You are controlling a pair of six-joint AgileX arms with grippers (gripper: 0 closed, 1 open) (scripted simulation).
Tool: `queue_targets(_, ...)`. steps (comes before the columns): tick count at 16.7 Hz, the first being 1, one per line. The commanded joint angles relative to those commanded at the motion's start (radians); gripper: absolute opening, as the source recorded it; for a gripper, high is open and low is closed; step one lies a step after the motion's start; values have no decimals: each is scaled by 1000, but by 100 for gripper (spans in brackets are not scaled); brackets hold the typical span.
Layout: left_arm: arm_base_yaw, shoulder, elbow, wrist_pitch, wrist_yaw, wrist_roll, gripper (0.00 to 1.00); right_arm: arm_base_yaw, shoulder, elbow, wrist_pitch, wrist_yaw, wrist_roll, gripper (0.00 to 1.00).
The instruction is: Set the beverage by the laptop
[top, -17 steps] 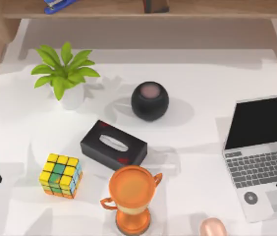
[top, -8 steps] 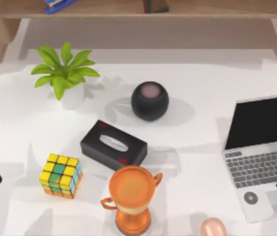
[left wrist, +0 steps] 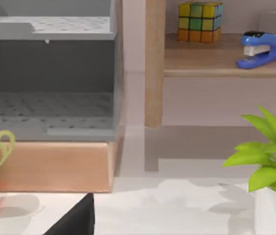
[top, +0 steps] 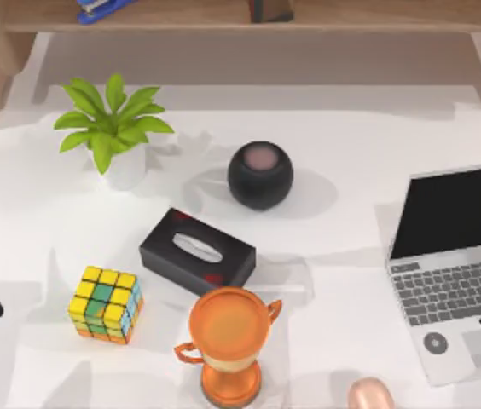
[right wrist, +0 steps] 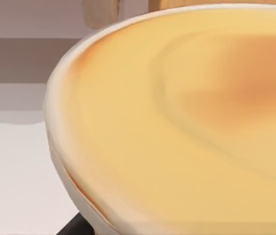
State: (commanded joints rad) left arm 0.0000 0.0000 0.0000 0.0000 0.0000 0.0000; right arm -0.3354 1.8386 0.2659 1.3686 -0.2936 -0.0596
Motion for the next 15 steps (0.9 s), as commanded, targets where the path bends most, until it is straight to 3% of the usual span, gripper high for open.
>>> queue_targets(15, 0, 0, 0, 0, 0, 0, 100, -21, -117, 27, -69, -3, 2, 0)
